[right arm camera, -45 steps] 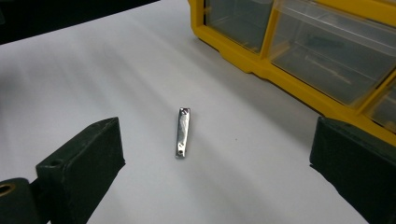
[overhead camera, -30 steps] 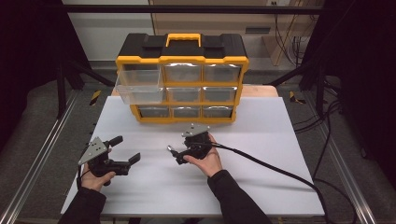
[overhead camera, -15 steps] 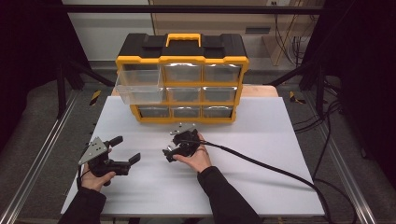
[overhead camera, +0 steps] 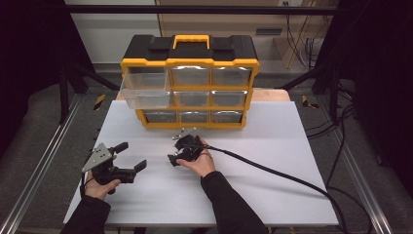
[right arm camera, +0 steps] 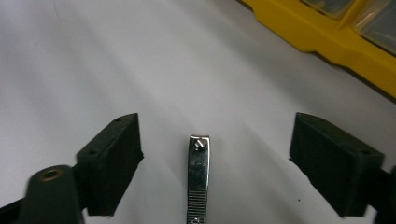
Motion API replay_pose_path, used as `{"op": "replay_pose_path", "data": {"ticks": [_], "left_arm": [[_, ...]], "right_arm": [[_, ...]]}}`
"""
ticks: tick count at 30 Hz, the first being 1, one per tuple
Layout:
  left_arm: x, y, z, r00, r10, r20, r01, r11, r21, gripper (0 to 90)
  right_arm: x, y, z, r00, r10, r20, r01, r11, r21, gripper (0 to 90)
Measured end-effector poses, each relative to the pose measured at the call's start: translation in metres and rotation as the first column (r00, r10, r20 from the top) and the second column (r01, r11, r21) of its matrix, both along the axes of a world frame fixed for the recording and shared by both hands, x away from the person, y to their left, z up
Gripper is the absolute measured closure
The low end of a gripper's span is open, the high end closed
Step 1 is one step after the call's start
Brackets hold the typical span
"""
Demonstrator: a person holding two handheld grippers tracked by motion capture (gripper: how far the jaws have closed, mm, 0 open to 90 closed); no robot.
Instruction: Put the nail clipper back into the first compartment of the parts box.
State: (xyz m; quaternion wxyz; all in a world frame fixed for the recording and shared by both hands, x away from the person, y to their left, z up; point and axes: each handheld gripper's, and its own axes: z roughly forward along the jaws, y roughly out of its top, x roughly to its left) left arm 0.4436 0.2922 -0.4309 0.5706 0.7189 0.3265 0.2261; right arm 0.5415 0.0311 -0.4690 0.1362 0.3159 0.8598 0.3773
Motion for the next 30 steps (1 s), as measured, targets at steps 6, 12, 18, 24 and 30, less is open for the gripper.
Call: {"op": "replay_pose_path", "data": {"ticks": [6, 12, 18, 24, 30], "left_arm": [[0.0000, -0.0004, 0.0000, 1.0000, -0.001, -0.001, 0.001, 1.0000, 0.000, 0.4], [0.0002, 0.0000, -0.0002, 1.0000, 0.000, -0.001, 0.000, 1.0000, 0.000, 0.4], [0.0003, -0.0001, -0.0002, 1.0000, 0.000, -0.001, 0.000, 1.0000, 0.000, 0.4], [0.0002, 0.0002, -0.0001, 1.0000, 0.002, -0.001, -0.002, 1.0000, -0.001, 0.5], [0.0003, -0.0001, -0.0002, 1.0000, 0.003, -0.001, -0.003, 1.0000, 0.001, 0.6]], "right_arm": [[-0.0008, 0.0003, -0.0020, 0.9984, 0.002, -0.057, -0.003, 1.000, -0.010, 40.5], [0.0007, -0.0004, -0.0030, 0.9965, 0.028, -0.078, -0.029, 1.000, -0.008, 53.0], [0.0015, -0.0003, -0.0031, 0.9960, 0.044, -0.077, -0.044, 0.999, 0.004, 61.3], [0.0004, 0.0013, -0.0052, 0.9957, 0.036, -0.086, -0.036, 0.999, -0.002, 66.1], [0.0009, 0.0009, -0.0084, 0.9961, 0.062, -0.063, -0.063, 0.998, -0.027, 69.5]]}}
